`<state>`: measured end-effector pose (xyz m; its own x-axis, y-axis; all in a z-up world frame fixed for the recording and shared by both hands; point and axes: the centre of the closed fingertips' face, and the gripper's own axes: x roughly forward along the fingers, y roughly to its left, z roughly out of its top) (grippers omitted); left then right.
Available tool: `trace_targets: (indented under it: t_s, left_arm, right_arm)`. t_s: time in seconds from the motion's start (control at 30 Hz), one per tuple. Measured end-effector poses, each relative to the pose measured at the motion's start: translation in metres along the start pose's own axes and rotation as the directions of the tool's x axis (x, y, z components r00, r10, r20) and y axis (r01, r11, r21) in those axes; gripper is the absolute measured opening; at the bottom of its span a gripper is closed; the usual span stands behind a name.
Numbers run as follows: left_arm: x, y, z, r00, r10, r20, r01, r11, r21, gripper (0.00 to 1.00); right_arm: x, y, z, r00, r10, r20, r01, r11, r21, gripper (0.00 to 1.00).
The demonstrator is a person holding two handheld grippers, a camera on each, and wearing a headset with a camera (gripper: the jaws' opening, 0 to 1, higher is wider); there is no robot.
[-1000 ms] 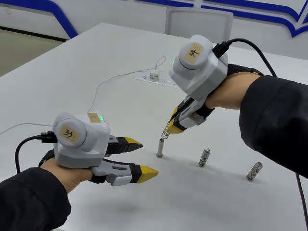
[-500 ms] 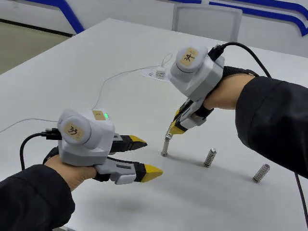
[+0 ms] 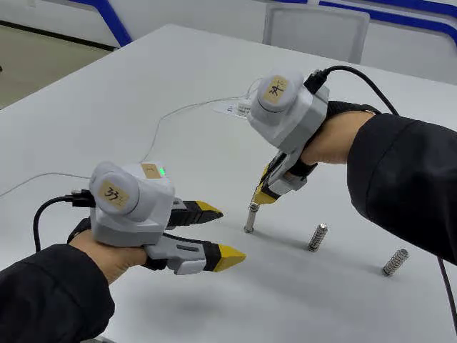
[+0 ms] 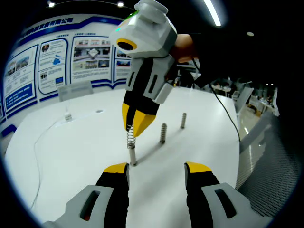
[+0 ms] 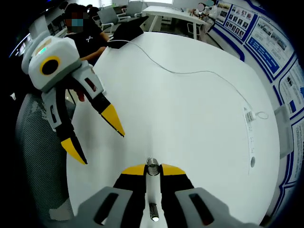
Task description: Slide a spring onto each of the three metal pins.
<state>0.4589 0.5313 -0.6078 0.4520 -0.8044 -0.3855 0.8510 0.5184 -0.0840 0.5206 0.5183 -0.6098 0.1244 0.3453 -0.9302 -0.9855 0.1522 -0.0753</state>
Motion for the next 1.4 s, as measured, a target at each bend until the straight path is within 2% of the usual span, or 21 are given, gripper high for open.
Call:
trace_targets:
  t_s: [0.3, 0.63, 1.13, 1.4]
  left_arm:
    - [0.001, 0.0, -0.001, 1.0, -0.004, -0.005, 0.004, 1.0, -0.003, 0.48]
    - [0.001, 0.001, -0.001, 1.0, -0.004, -0.003, 0.004, 1.0, -0.009, 0.48]
    - [0.001, 0.003, -0.003, 0.9999, 0.002, -0.01, -0.002, 1.0, -0.017, 0.48]
    - [0.002, 0.004, -0.005, 0.9999, 0.002, -0.017, -0.002, 1.0, -0.019, 0.48]
  right_arm:
    - [0.016, -0.001, -0.005, 0.9987, 0.012, -0.049, -0.011, 1.0, 0.003, 0.12]
    - [0.029, 0.001, -0.013, 0.9969, 0.018, -0.076, -0.017, 1.0, 0.017, 0.12]
    - [0.043, 0.0, -0.019, 0.9977, 0.014, -0.066, -0.012, 0.999, 0.034, 0.12]
    - [0.044, -0.001, -0.017, 0.9987, 0.014, -0.049, -0.013, 0.999, 0.035, 0.13]
